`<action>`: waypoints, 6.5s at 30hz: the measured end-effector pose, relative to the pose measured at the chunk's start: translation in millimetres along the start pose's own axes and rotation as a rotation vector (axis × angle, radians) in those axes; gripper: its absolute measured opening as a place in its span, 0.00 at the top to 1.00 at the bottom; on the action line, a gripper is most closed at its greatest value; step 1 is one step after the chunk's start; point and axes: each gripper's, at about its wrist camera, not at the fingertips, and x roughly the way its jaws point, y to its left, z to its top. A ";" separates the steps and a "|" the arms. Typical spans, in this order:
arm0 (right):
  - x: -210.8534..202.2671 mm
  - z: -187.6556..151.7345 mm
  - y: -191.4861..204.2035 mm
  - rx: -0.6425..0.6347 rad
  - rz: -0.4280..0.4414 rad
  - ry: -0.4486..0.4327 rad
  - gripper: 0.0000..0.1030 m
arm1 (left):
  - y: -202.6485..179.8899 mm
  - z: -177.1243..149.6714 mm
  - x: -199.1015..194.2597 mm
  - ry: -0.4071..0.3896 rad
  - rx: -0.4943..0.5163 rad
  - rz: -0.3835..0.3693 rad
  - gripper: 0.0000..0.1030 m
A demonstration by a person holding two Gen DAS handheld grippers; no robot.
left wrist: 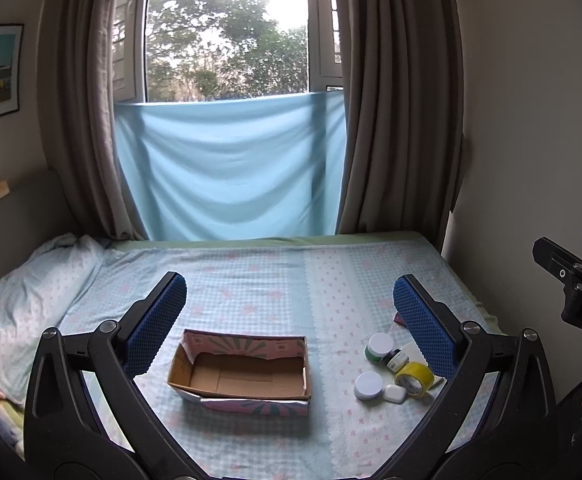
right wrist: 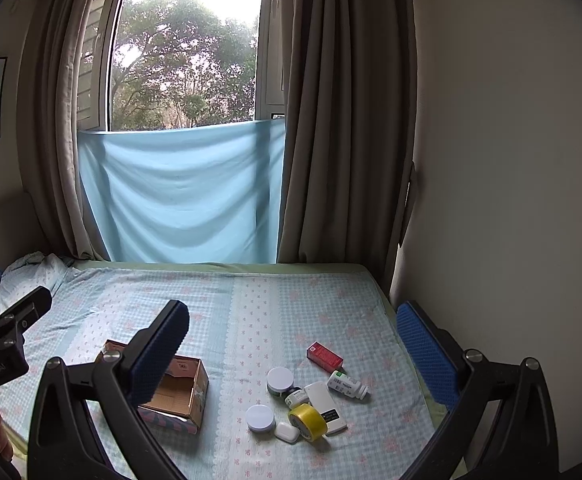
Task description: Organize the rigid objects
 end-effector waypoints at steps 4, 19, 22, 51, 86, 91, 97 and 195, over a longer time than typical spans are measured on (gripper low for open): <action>0.4 0.5 -0.6 0.001 -0.005 -0.001 0.00 | 0.1 2.2 1.6 0.006 -0.003 -0.013 0.00; 48.2 -2.4 -8.8 -0.011 -0.083 0.135 0.00 | -8.3 -0.6 69.8 0.149 0.046 -0.116 0.00; 72.2 -13.7 -15.8 -0.022 -0.086 0.192 0.00 | -20.8 -11.8 100.2 0.218 0.054 -0.126 0.00; 346.6 -250.7 -69.5 -0.286 0.152 0.799 0.00 | -177.8 -293.8 410.2 0.934 0.430 -0.336 0.00; 395.8 -308.9 -36.6 -0.449 0.263 0.939 0.63 | -215.2 -345.5 436.9 0.950 0.719 -0.468 0.33; 390.9 -296.5 -46.0 -0.406 0.245 0.944 0.63 | -206.1 -322.8 428.9 0.953 0.650 -0.449 0.33; 385.7 -273.0 -59.4 -0.278 0.224 0.962 0.63 | -191.6 -285.1 411.8 0.930 0.565 -0.409 0.33; 418.1 -206.9 310.6 -0.173 0.198 1.105 0.00 | 227.1 -195.8 424.3 0.875 0.257 -0.190 0.00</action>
